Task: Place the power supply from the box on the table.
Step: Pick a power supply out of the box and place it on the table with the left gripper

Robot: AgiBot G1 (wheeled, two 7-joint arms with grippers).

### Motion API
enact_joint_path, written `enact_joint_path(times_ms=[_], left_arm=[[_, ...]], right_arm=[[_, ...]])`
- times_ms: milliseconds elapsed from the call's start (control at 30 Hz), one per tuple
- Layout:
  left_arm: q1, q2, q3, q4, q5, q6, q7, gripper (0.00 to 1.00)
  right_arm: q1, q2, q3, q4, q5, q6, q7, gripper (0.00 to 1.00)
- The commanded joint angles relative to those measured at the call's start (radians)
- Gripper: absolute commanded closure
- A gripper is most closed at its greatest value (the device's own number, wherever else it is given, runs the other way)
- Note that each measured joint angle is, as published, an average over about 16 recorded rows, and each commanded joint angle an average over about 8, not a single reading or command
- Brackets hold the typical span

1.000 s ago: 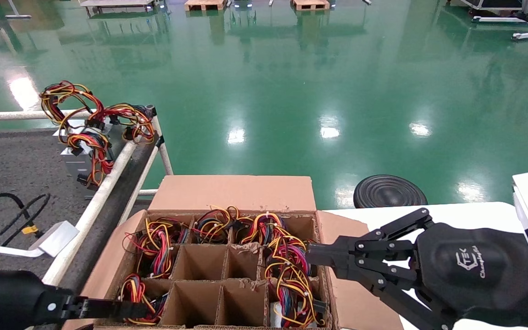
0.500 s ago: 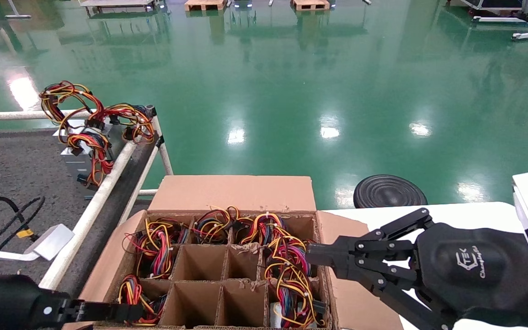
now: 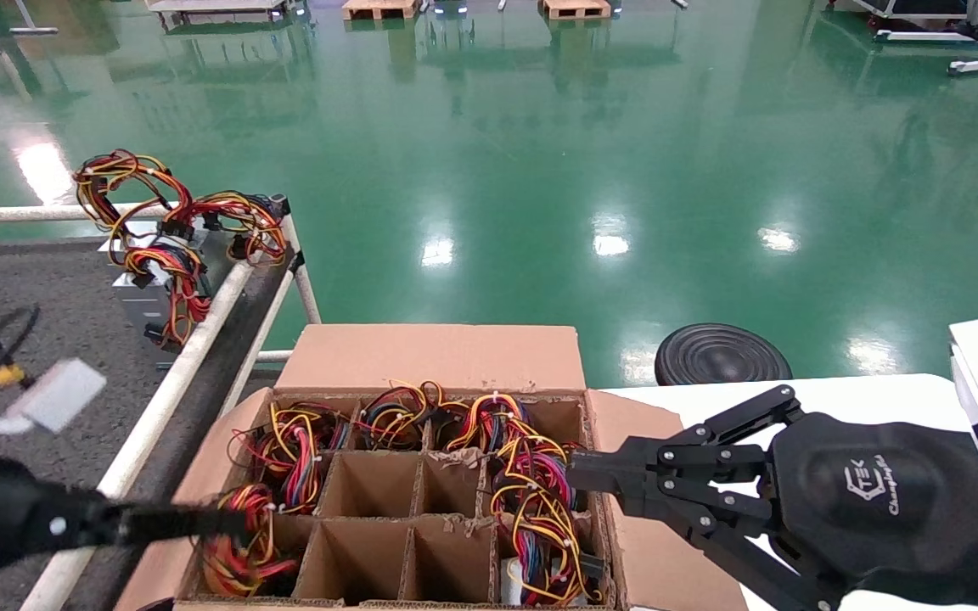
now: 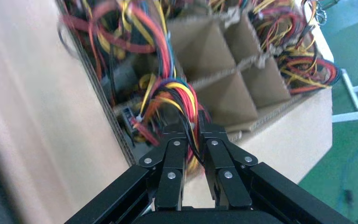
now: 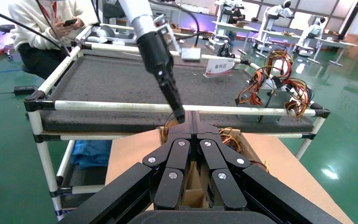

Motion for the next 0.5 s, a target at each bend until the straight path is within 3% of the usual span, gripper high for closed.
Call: enact_joint_path(times_ms=[33,500], left_arm=[[-0.017,0.003,-0.018,-0.003,0.015,0.005,0.011,1.00],[-0.180,0.047,-0.060,-0.026,0.113,0.051,0.009,1.00]], right_arm=[[0.000,0.000,0.000,0.000,0.000,0.000,0.000,1.00],[0.000,0.000,0.000,0.000,0.000,0.000,0.000,1.00]])
